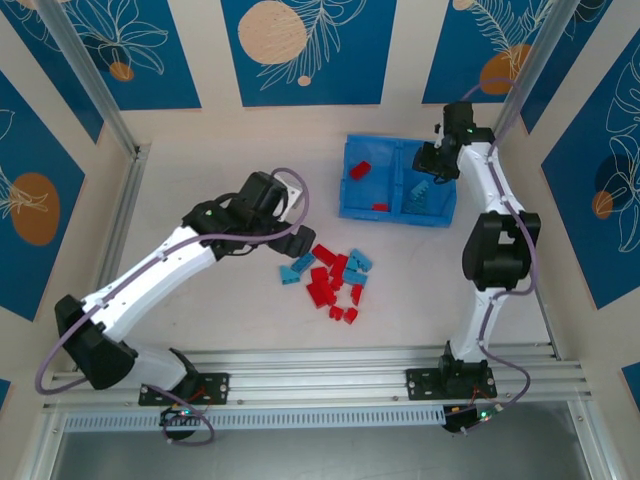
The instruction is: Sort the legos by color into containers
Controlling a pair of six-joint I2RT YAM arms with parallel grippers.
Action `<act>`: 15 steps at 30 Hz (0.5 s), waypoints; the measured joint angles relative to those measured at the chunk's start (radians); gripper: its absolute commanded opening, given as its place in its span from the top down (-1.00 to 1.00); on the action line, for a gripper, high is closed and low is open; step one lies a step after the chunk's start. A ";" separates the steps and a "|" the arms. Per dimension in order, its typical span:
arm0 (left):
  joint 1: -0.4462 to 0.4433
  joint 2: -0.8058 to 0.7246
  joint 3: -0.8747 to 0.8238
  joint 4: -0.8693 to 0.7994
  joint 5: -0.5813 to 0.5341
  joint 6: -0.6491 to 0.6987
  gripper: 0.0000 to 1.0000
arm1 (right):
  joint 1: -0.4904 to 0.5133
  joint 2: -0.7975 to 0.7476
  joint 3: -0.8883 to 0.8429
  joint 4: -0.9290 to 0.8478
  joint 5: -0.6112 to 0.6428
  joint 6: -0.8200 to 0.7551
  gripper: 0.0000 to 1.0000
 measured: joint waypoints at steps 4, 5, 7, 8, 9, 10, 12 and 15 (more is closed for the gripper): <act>0.000 0.087 0.026 -0.008 0.029 -0.061 -0.94 | 0.023 -0.260 -0.211 0.005 -0.091 0.057 -0.32; 0.000 0.121 0.044 -0.016 0.037 -0.076 -0.94 | 0.040 -0.339 -0.270 0.005 -0.115 0.076 -0.38; 0.000 0.196 0.097 -0.042 0.045 -0.090 -0.94 | 0.090 -0.480 -0.374 0.006 -0.155 0.106 -0.46; 0.000 0.244 0.133 -0.055 0.050 -0.093 -0.94 | 0.116 -0.539 -0.418 0.005 -0.169 0.115 -0.49; 0.000 0.293 0.173 -0.073 0.053 -0.093 -0.94 | 0.151 -0.602 -0.470 0.005 -0.179 0.120 -0.51; 0.000 0.334 0.203 -0.087 0.053 -0.093 -0.93 | 0.175 -0.644 -0.503 0.001 -0.184 0.122 -0.53; 0.002 0.432 0.279 -0.132 0.053 -0.089 -0.93 | 0.218 -0.734 -0.581 -0.007 -0.186 0.121 -0.57; 0.009 0.558 0.366 -0.181 0.075 -0.071 -0.95 | 0.229 -0.823 -0.652 -0.041 -0.181 0.122 -0.59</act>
